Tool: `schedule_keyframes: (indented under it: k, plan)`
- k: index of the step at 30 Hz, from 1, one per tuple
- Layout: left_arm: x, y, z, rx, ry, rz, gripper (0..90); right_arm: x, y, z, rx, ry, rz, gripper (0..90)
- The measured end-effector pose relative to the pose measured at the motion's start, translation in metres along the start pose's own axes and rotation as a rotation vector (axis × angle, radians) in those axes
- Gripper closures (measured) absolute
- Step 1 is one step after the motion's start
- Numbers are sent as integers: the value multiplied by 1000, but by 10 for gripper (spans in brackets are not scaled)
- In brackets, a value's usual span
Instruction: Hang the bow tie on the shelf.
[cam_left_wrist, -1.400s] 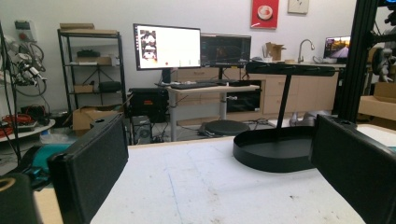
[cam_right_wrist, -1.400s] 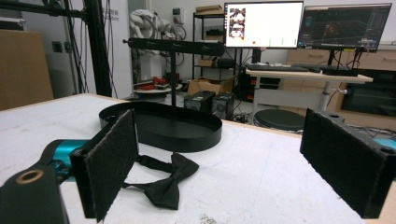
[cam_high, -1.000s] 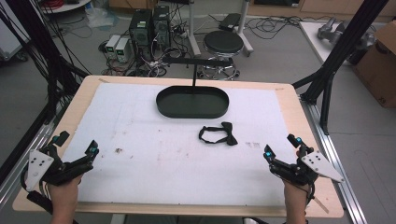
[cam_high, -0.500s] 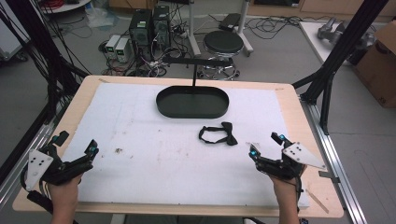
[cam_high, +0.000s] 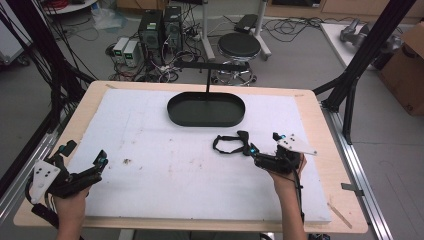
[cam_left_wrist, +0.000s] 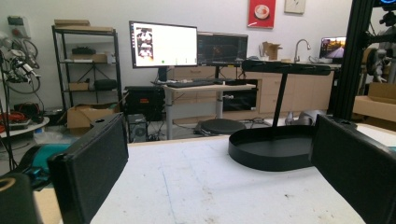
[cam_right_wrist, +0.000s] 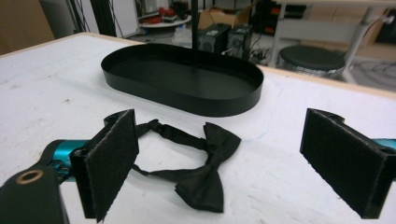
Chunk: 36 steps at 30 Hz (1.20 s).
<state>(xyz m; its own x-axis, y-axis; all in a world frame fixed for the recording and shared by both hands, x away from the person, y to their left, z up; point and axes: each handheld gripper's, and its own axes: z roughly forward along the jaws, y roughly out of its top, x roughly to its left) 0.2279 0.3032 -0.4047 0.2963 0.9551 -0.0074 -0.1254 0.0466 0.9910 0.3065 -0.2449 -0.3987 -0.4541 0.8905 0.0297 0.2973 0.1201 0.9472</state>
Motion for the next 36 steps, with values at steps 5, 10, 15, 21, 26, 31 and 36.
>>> schedule_keyframes:
  k: [5, 10, 15, 21, 26, 31, 36]
  plan:
    - [0, -1, 0, 2, -1, -2, 51, 5, 6, 28, 70, 3, -6, 107]
    - [0, -1, 0, 1, 0, -4, 51, 8, 8, 50, 134, -11, -4, 107]
    - [2, -2, 0, 2, 3, -10, 51, 12, 4, 72, 202, -44, -4, 167]
    - [2, -3, 1, 6, 1, -10, 50, 12, -5, 86, 275, -73, 5, 198]
    - [2, -2, 1, 4, 1, -11, 50, 9, -9, 88, 315, -88, 33, 312]
    - [1, -3, 1, 5, 1, -15, 50, 7, -14, 93, 369, -111, 45, 361]
    - [1, -3, 1, 4, -2, -15, 51, 6, -16, 95, 386, -132, 60, 462]
